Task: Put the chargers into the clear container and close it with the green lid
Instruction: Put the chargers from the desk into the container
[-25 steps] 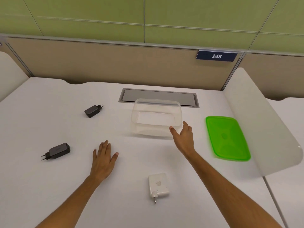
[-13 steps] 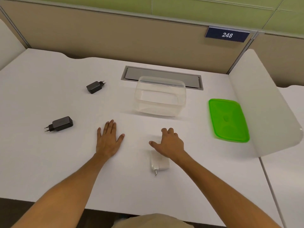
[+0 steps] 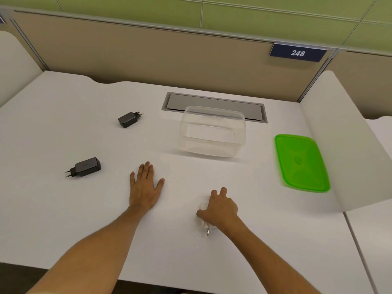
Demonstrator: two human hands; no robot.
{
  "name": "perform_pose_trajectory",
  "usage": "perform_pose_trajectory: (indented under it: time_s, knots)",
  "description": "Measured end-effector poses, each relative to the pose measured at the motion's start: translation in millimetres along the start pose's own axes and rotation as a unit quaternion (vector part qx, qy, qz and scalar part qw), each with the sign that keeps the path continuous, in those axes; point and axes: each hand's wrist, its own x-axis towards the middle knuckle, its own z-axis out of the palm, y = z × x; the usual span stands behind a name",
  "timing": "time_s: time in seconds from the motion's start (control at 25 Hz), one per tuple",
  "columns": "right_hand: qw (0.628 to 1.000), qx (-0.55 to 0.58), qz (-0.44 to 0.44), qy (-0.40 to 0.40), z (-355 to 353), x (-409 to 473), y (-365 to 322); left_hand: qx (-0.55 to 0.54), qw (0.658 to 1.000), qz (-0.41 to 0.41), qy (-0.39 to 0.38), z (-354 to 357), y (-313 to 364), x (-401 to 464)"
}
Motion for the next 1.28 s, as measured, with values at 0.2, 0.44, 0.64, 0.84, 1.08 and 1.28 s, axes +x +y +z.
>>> perform_pose_trajectory:
  time_s: [0.2,0.44,0.64,0.84,1.08,1.28]
  knots:
    - [1.0,-0.006,-0.014,-0.022,-7.1,7.9,-6.1,0.004,1.0,-0.002,0.0,0.2,-0.2,0.4]
    - [0.996,-0.01,-0.077,0.044,-71.0,31.9,-33.4,0.008,1.0,-0.003,-0.004,0.1,0.2,-0.2]
    - [0.983,0.008,-0.106,0.152,-152.0,70.6,-53.9,0.003,1.0,-0.004,0.001,-1.0,0.9,-0.9]
    - [0.975,-0.01,-0.101,0.196,-204.3,121.1,-66.0,-0.007,1.0,-0.007,-0.001,-2.6,3.0,0.2]
    - [0.976,-0.127,-0.108,0.137,-210.8,170.5,-59.6,0.0,1.0,-0.009,-0.003,-3.0,2.2,0.2]
    - [0.969,-0.192,-0.139,0.064,-185.9,196.6,-50.9,0.006,1.0,-0.012,0.004,-2.9,3.0,0.5]
